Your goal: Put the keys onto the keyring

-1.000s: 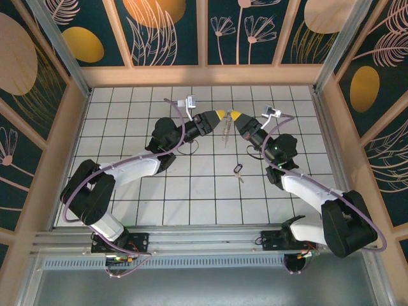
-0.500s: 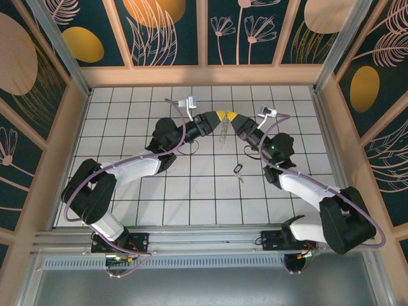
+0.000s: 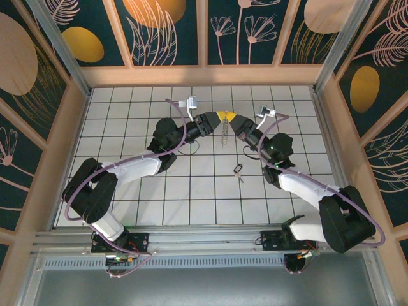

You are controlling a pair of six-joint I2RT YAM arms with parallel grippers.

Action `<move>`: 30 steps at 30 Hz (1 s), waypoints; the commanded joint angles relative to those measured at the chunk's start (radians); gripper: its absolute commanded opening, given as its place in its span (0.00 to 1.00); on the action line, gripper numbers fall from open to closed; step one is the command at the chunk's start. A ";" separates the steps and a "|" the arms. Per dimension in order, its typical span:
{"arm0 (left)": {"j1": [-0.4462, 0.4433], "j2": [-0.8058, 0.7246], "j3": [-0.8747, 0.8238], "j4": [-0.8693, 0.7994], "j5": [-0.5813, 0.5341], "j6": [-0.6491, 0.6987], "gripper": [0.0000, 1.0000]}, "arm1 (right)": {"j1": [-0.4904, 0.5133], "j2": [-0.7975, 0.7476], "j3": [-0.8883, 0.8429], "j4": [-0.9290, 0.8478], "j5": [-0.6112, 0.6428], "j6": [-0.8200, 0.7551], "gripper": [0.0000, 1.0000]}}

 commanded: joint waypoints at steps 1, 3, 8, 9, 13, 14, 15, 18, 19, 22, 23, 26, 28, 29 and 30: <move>-0.008 0.013 0.018 0.051 0.013 0.000 0.35 | 0.010 0.005 0.037 0.069 -0.008 -0.010 0.00; -0.007 0.013 0.019 0.051 0.013 0.002 0.34 | 0.012 0.005 0.035 0.068 -0.008 -0.012 0.00; -0.008 0.013 0.018 0.051 0.009 0.005 0.27 | 0.013 0.005 0.036 0.065 -0.008 -0.015 0.00; -0.007 0.012 0.018 0.051 0.009 0.005 0.25 | 0.013 0.005 0.035 0.065 -0.008 -0.015 0.00; -0.008 0.017 0.018 0.059 0.010 0.004 0.17 | 0.016 0.003 0.035 0.063 -0.011 -0.016 0.00; -0.007 0.019 0.019 0.064 0.012 0.004 0.16 | 0.015 0.002 0.035 0.062 -0.011 -0.017 0.00; -0.008 0.020 0.019 0.065 0.013 0.005 0.15 | 0.015 0.000 0.036 0.059 -0.012 -0.016 0.00; -0.007 0.028 0.019 0.081 0.022 0.005 0.07 | 0.015 -0.009 0.032 0.048 -0.015 -0.022 0.00; -0.008 0.032 0.019 0.084 0.025 0.006 0.05 | 0.016 -0.013 0.030 0.042 -0.015 -0.025 0.00; -0.007 0.040 0.018 0.095 0.035 0.011 0.00 | 0.016 -0.028 0.027 0.022 -0.011 -0.037 0.00; -0.007 0.043 0.018 0.100 0.040 0.014 0.00 | 0.013 -0.033 0.029 0.015 -0.009 -0.042 0.00; -0.008 0.044 0.018 0.119 0.048 0.018 0.00 | 0.000 -0.053 0.029 -0.007 -0.011 -0.052 0.21; -0.008 0.042 0.017 0.129 0.051 0.030 0.00 | -0.024 -0.076 0.023 -0.019 -0.012 -0.051 0.36; -0.008 0.039 0.011 0.130 0.052 0.040 0.00 | -0.041 -0.093 0.015 -0.027 -0.011 -0.048 0.41; -0.008 0.036 0.005 0.136 0.056 0.051 0.00 | -0.055 -0.110 0.008 -0.039 -0.010 -0.046 0.43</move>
